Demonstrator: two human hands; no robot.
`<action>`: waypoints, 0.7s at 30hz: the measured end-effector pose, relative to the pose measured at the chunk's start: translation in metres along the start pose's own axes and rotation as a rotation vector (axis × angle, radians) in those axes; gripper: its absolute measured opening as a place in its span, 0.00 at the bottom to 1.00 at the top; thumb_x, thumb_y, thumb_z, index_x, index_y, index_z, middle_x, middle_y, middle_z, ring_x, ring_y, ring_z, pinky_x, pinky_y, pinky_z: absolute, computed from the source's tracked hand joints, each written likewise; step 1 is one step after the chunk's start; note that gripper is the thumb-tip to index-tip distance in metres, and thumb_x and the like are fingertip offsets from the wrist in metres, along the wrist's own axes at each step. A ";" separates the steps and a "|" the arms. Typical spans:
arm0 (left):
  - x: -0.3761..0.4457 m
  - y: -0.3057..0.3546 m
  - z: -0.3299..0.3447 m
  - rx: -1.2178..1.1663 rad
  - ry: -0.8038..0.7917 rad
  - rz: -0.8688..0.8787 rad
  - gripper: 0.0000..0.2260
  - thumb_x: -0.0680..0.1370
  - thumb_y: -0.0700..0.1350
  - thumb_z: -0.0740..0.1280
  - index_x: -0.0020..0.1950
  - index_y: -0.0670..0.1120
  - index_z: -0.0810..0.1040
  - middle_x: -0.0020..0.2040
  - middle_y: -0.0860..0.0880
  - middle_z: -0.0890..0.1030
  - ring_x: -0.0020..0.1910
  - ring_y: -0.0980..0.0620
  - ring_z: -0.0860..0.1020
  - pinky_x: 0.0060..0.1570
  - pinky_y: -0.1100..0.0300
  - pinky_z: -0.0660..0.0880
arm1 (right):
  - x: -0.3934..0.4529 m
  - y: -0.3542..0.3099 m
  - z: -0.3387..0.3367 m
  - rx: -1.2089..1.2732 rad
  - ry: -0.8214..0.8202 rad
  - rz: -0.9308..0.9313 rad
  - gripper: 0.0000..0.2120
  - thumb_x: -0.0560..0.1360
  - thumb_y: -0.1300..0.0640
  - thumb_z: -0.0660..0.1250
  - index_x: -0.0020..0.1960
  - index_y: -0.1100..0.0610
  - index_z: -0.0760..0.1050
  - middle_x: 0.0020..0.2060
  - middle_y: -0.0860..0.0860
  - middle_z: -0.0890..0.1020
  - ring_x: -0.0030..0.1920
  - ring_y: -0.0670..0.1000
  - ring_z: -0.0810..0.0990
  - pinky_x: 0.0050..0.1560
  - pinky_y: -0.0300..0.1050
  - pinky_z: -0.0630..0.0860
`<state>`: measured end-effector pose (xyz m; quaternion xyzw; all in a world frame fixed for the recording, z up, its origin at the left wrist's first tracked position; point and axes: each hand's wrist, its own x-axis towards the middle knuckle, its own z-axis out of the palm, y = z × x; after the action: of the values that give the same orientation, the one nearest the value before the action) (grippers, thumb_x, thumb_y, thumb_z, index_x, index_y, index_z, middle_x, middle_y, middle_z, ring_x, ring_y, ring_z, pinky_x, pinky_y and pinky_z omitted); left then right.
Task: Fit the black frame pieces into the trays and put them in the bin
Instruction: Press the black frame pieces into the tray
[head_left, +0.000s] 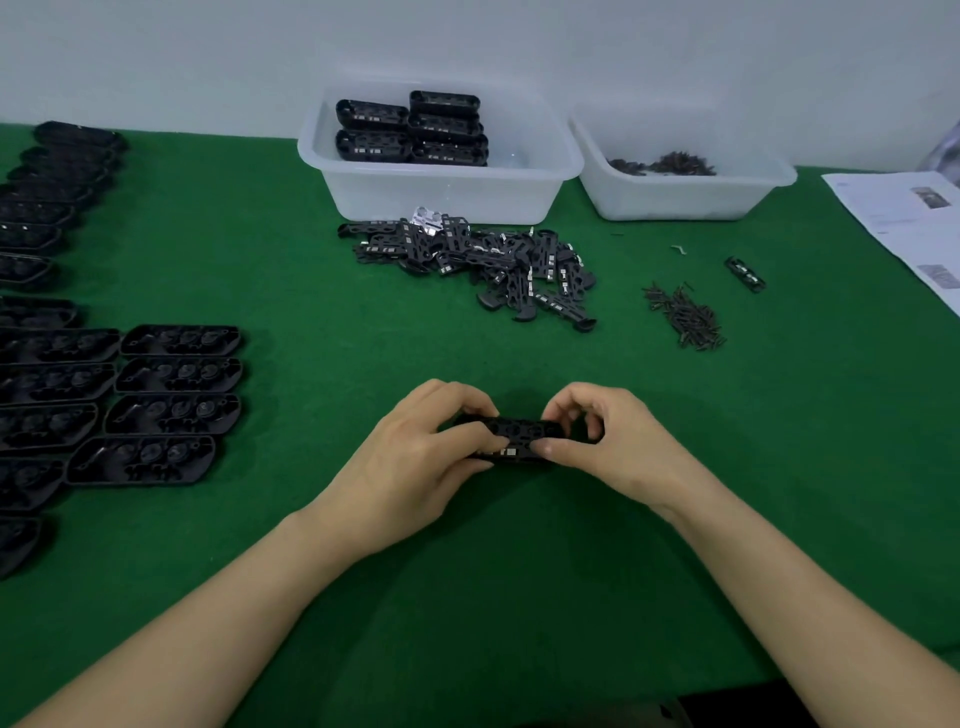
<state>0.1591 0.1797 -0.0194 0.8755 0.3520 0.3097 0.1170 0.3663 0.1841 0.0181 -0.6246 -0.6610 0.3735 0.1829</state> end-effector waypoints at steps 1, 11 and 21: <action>0.000 0.000 0.000 -0.001 0.002 0.000 0.06 0.70 0.37 0.73 0.47 0.41 0.81 0.51 0.44 0.77 0.48 0.46 0.75 0.49 0.56 0.71 | 0.000 0.000 0.002 -0.019 0.028 0.001 0.08 0.67 0.52 0.74 0.37 0.46 0.74 0.24 0.36 0.72 0.27 0.40 0.66 0.30 0.34 0.60; 0.002 0.000 -0.002 -0.028 0.001 -0.039 0.07 0.69 0.37 0.74 0.47 0.42 0.82 0.51 0.45 0.78 0.50 0.49 0.75 0.51 0.60 0.70 | -0.005 0.004 0.007 -0.055 0.049 -0.080 0.10 0.71 0.53 0.69 0.39 0.43 0.69 0.35 0.40 0.72 0.38 0.42 0.67 0.48 0.44 0.63; 0.005 0.001 -0.004 -0.136 -0.001 -0.146 0.09 0.68 0.36 0.74 0.47 0.42 0.82 0.52 0.48 0.78 0.51 0.50 0.77 0.53 0.60 0.72 | -0.016 0.020 0.014 -0.184 0.163 -0.256 0.18 0.66 0.47 0.72 0.53 0.45 0.71 0.45 0.37 0.72 0.46 0.36 0.68 0.49 0.38 0.58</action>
<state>0.1596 0.1820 -0.0133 0.8376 0.3933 0.3230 0.1986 0.3724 0.1638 -0.0014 -0.5777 -0.7494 0.2334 0.2239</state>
